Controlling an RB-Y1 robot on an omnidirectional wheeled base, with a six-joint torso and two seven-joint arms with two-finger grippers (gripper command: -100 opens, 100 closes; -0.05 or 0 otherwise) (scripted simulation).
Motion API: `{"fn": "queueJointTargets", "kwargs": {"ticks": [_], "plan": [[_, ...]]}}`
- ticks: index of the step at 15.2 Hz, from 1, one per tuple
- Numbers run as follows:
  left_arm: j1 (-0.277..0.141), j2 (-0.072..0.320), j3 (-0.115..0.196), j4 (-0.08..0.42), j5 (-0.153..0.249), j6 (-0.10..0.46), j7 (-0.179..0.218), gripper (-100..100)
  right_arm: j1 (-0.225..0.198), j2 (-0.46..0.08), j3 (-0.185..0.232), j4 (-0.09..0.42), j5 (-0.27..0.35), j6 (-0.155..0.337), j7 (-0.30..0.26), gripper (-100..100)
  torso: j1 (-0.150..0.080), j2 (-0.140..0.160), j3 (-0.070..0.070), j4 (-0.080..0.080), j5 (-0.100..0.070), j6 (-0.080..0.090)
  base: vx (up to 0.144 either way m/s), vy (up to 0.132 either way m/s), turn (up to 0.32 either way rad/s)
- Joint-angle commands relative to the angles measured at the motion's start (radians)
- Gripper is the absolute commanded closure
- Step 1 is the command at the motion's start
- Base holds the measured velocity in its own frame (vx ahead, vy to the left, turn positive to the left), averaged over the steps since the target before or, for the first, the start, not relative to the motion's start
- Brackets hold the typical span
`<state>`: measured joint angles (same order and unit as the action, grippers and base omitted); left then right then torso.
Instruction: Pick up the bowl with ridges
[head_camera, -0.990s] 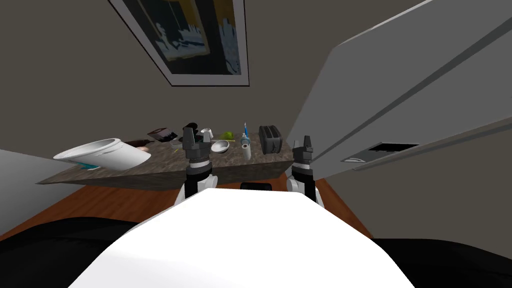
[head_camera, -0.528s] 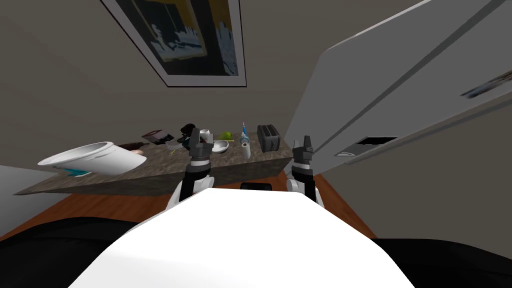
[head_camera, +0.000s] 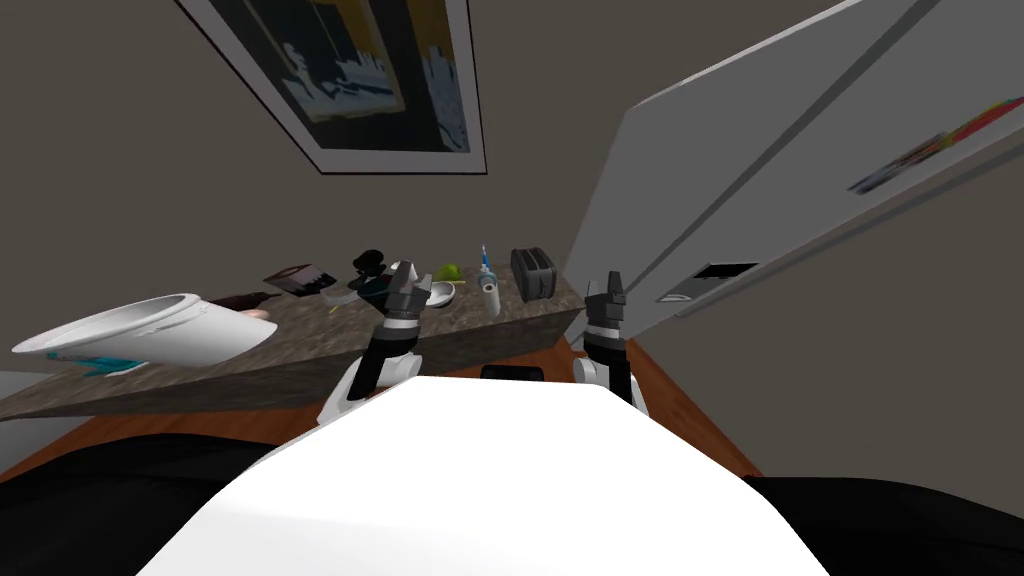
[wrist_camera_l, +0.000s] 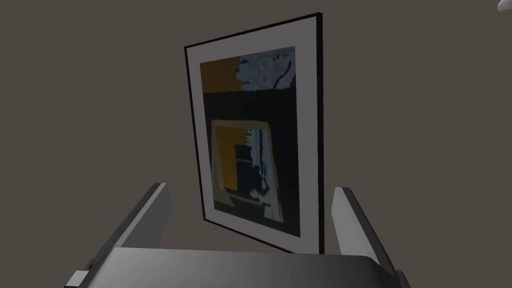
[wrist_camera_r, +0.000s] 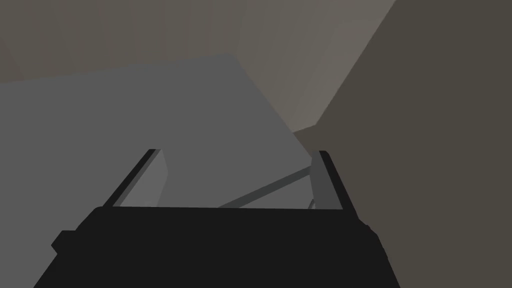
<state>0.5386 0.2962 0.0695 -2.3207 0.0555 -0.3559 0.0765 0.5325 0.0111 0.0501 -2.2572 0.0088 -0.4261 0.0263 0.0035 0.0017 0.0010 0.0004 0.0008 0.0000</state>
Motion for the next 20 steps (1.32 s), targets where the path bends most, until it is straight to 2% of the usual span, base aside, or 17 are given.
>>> {"fn": "queueJointTargets", "kwargs": {"ticks": [1,2,3,4,5,7,8,10,11,14,15,17,18,20], "plan": [[0.000,0.039,0.010,0.008,0.028,0.050,0.015,-100,0.000,0.000,0.000,0.000,0.000,0.000,0.000,0,0.000,0.000,0.000,0.000,0.000,0.000,-0.021,0.035,-0.136],[0.000,0.039,0.010,0.008,0.028,0.065,0.015,-100,0.000,0.000,0.000,0.000,0.000,0.000,0.000,0,0.000,0.000,0.000,0.000,0.000,0.000,-0.027,0.040,-0.161],[0.001,0.072,0.018,0.014,0.053,0.091,0.029,-100,0.000,0.000,0.000,0.000,0.000,0.000,0.000,0,0.000,0.000,0.000,0.000,0.000,0.000,-0.040,0.046,-0.214],[0.001,0.072,0.018,0.014,0.053,0.115,0.029,-100,0.000,0.000,0.000,0.000,0.000,0.000,0.000,0,0.001,0.000,0.000,0.000,0.000,0.001,-0.044,0.053,-0.157],[0.003,0.106,0.026,0.021,0.079,0.140,0.043,-100,0.000,0.000,0.000,0.000,0.000,0.000,0.000,0,0.001,0.001,0.000,0.000,0.000,0.000,-0.045,0.057,-0.187],[0.003,0.106,0.026,0.021,0.079,0.173,0.043,-100,0.000,0.000,0.000,0.000,0.000,0.000,0.000,0,0.002,0.001,0.000,0.000,0.000,0.000,-0.033,0.064,-0.106],[0.005,0.139,0.035,0.028,0.106,0.204,0.057,-100,0.000,0.000,0.000,0.000,0.000,0.000,0.000,0,0.002,0.000,0.000,0.000,0.000,0.000,-0.034,0.055,-0.153],[0.005,0.139,0.035,0.028,0.106,0.230,0.057,-100,0.000,0.000,0.000,0.000,0.000,0.000,0.000,0,0.002,0.000,0.000,0.000,0.000,0.000,-0.029,0.044,-0.124],[0.007,0.172,0.044,0.035,0.134,0.257,0.072,-100,0.000,0.000,0.000,0.000,0.000,0.000,0.000,0,0.001,0.000,0.000,0.000,0.000,0.000,-0.031,0.041,-0.131],[0.007,0.172,0.044,0.035,0.134,0.289,0.072,-100,0.000,0.000,0.000,0.000,0.000,0.000,0.000,0,0.001,-0.001,0.000,0.000,0.000,0.000,-0.022,0.037,-0.084],[0.009,0.205,0.053,0.043,0.162,0.325,0.088,-100,0.000,0.000,0.000,0.000,0.000,0.000,0.000,0,0.000,-0.001,-0.001,0.000,0.000,0.000,-0.023,0.022,-0.147],[0.009,0.205,0.053,0.043,0.162,0.350,0.088,-100,0.000,0.000,0.000,0.000,0.000,0.000,0.000,0,0.000,-0.001,0.000,0.000,0.000,0.000,-0.028,0.037,-0.130],[0.011,0.237,0.063,0.050,0.192,0.382,0.104,-100,0.000,0.000,0.000,0.000,0.000,0.000,0.000,0,0.000,-0.001,0.000,0.000,0.000,0.000,-0.026,0.041,-0.159],[0.011,0.237,0.063,0.050,0.192,0.412,0.104,-100,0.000,0.000,0.000,0.000,0.000,0.000,0.000,0,0.001,-0.001,0.000,0.000,0.000,0.000,-0.030,0.049,-0.127]]}}
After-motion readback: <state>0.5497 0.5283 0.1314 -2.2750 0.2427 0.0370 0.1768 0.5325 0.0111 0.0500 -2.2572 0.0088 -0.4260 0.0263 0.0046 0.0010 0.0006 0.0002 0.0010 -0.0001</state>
